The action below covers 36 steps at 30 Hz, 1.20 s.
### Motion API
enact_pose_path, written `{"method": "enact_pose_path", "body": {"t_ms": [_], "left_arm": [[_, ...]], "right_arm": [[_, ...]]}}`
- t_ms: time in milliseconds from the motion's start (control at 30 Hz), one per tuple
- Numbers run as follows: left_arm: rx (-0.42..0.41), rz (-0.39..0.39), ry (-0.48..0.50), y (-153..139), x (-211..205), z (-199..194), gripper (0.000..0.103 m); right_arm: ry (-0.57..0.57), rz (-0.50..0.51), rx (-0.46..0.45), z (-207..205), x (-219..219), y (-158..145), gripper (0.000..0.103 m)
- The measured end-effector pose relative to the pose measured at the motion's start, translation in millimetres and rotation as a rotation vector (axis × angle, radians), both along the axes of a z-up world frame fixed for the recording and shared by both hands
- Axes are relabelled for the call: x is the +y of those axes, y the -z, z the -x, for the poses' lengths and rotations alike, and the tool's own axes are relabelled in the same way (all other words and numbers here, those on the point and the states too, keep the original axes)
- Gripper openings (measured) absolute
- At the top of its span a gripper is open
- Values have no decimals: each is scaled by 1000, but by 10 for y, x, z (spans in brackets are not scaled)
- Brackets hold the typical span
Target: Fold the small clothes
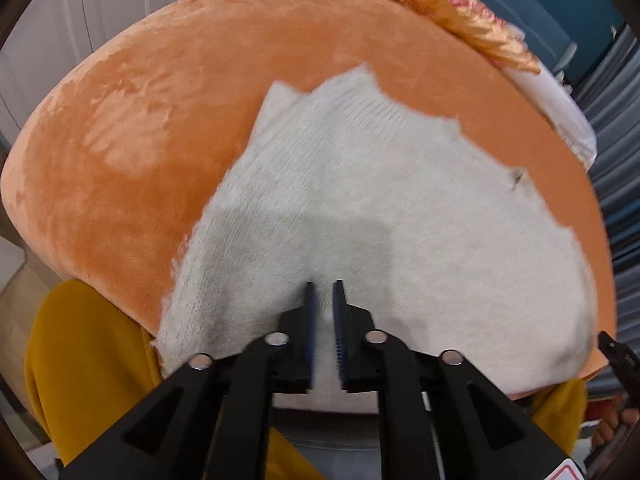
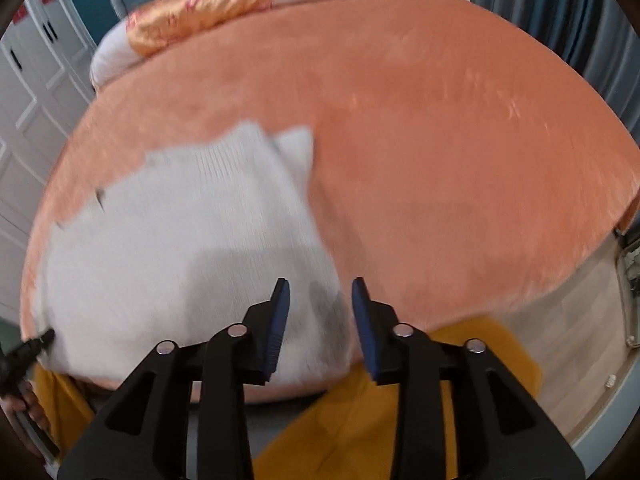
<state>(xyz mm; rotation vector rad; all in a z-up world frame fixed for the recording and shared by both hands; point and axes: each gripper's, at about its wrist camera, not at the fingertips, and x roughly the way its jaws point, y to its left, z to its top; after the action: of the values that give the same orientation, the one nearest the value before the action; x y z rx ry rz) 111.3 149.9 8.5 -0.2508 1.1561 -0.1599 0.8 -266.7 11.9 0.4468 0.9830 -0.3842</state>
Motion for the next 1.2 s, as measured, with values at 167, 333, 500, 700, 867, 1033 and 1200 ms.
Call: {"method": "enact_pose_path", "body": {"t_ms": [167, 333, 500, 700, 867, 1033, 1200], "left_arm": [[-106, -4, -22, -319, -13, -319, 65], [-78, 31, -51, -187, 41, -882, 72], [1, 19, -34, 87, -20, -1308, 55], [-72, 11, -37, -100, 13, -1345, 5], [5, -46, -76, 273, 63, -1476, 6], [-7, -45, -96, 247, 20, -1441, 13], [-99, -53, -44, -127, 10, -1055, 30]], "right_arm": [[-41, -20, -57, -419, -82, -95, 53], [-66, -10, -59, -1001, -50, 29, 70], [-115, -47, 47, -1440, -55, 323, 20], [-56, -42, -275, -1124, -228, -370, 6], [40, -74, 16, -1273, -599, 508, 6], [55, -14, 7, -1241, -462, 416, 16], [22, 52, -172, -780, 52, -206, 19]]}}
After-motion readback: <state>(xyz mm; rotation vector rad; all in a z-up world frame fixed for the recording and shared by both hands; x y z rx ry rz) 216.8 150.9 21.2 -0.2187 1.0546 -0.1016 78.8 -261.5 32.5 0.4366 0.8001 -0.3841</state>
